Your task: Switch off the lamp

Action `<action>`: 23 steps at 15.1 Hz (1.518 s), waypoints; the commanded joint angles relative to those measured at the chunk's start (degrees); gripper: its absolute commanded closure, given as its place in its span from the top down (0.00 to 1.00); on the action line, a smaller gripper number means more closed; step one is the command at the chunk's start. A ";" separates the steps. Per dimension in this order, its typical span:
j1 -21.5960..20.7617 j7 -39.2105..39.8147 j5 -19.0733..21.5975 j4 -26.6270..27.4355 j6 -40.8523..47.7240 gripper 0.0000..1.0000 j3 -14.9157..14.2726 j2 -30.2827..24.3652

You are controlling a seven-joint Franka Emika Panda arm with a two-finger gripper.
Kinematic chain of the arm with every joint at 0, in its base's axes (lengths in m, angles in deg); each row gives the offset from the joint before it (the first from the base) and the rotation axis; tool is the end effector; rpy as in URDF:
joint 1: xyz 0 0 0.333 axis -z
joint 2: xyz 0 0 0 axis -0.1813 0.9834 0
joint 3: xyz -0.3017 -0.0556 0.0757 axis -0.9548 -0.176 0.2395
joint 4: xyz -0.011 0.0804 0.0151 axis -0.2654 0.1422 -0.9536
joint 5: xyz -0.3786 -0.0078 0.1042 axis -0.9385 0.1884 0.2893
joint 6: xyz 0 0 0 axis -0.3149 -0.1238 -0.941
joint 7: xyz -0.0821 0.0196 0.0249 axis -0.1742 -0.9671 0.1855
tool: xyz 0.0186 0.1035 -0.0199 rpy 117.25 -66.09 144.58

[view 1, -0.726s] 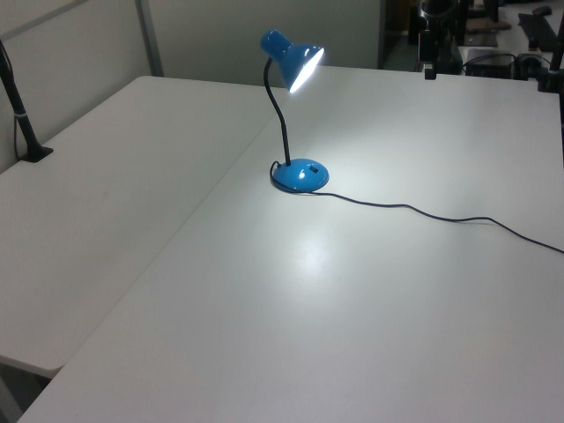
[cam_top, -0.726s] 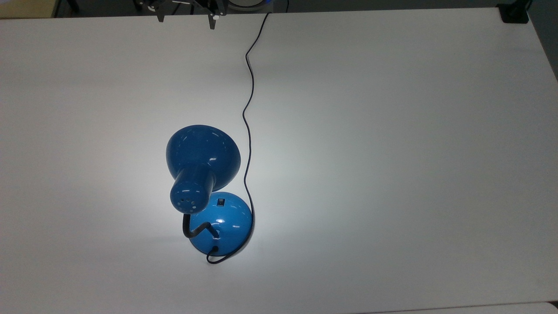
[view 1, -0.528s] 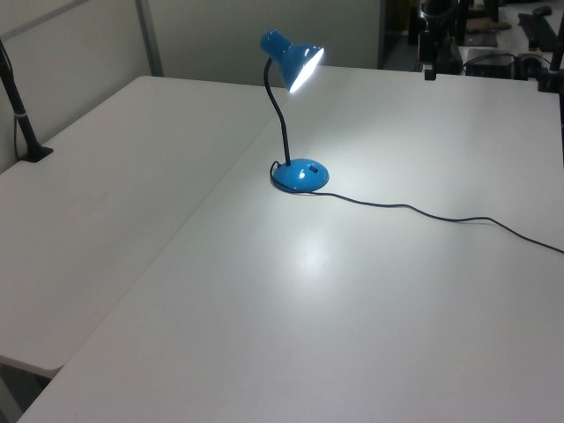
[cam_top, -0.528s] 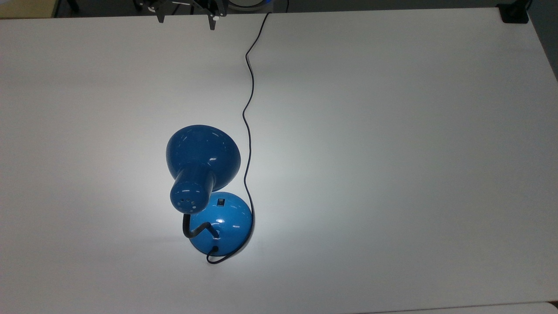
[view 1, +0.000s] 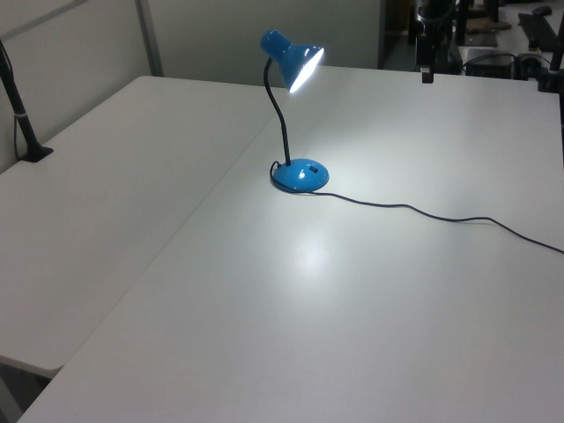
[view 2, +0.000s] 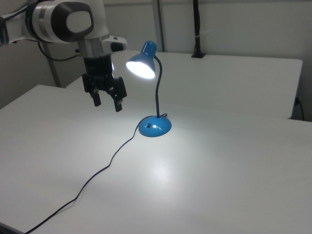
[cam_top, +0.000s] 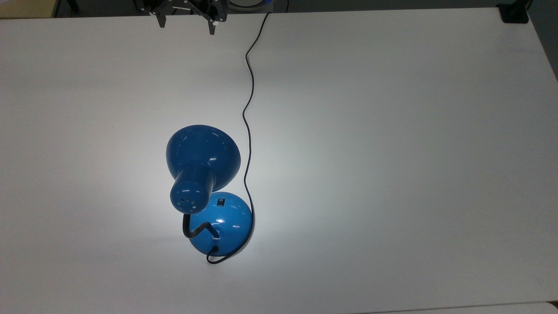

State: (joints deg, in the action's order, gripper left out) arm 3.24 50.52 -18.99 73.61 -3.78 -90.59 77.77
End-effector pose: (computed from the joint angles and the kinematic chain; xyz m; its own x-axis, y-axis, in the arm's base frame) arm 0.5593 -0.0461 0.5719 0.9925 -0.0932 -0.0796 -0.0880 -0.9939 0.0666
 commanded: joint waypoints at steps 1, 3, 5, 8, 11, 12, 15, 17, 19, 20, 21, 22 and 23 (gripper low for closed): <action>-0.09 2.81 0.08 -0.61 -4.28 0.46 -0.09 1.18; -0.35 6.94 2.18 -0.52 -6.91 0.00 -0.09 3.37; -0.53 6.95 2.28 -0.26 -11.73 0.00 -0.09 5.65; -0.36 6.95 3.24 -0.08 -20.16 0.00 -0.09 9.52; -0.18 8.00 4.82 1.23 -27.90 0.00 0.00 11.99; -0.18 8.01 5.61 1.67 -30.36 0.00 0.00 12.52; -0.62 7.30 7.02 2.47 -37.31 0.00 0.00 15.68; -0.88 7.30 7.02 4.04 -41.18 0.00 0.08 16.74; -0.97 7.22 7.02 6.76 -44.52 0.00 0.17 16.92; -1.06 7.13 7.02 7.82 -46.54 0.00 0.26 17.09; -1.41 6.52 7.11 8.61 -48.65 0.00 0.35 17.27; -1.85 5.64 7.11 8.88 -50.85 0.00 0.35 18.14; -2.02 4.85 7.11 8.80 -52.87 0.00 0.26 19.28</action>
State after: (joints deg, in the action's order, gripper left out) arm 2.55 56.49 -13.10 80.16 -50.61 -90.09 96.25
